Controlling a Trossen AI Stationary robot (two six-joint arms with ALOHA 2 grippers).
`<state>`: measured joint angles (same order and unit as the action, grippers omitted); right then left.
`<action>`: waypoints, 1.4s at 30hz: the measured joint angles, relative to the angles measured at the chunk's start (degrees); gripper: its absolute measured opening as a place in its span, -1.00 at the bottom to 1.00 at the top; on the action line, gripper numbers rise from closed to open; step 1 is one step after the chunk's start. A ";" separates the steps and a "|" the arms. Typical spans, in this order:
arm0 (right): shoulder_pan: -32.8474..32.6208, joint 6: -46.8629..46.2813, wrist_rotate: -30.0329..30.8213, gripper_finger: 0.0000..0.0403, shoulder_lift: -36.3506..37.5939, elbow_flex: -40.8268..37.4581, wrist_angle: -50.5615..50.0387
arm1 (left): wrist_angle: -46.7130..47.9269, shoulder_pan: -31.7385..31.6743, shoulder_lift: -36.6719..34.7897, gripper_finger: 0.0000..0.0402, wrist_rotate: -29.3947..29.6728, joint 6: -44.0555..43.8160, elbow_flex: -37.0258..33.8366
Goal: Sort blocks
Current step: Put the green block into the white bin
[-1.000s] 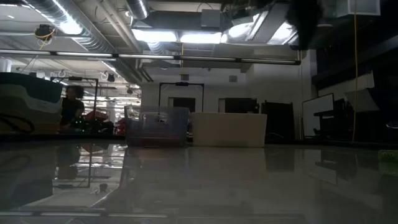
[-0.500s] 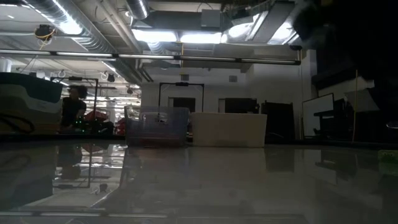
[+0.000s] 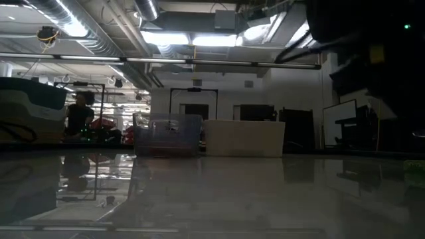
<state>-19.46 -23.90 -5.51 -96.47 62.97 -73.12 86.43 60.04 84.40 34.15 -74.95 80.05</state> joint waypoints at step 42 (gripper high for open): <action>0.00 0.31 -1.58 0.31 -0.07 -8.40 16.13 | -5.09 -9.80 0.00 -0.34 7.21 7.03 0.00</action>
<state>-19.46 -23.60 -7.09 -96.53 54.57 -56.99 81.34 50.24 84.40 41.36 -67.92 80.05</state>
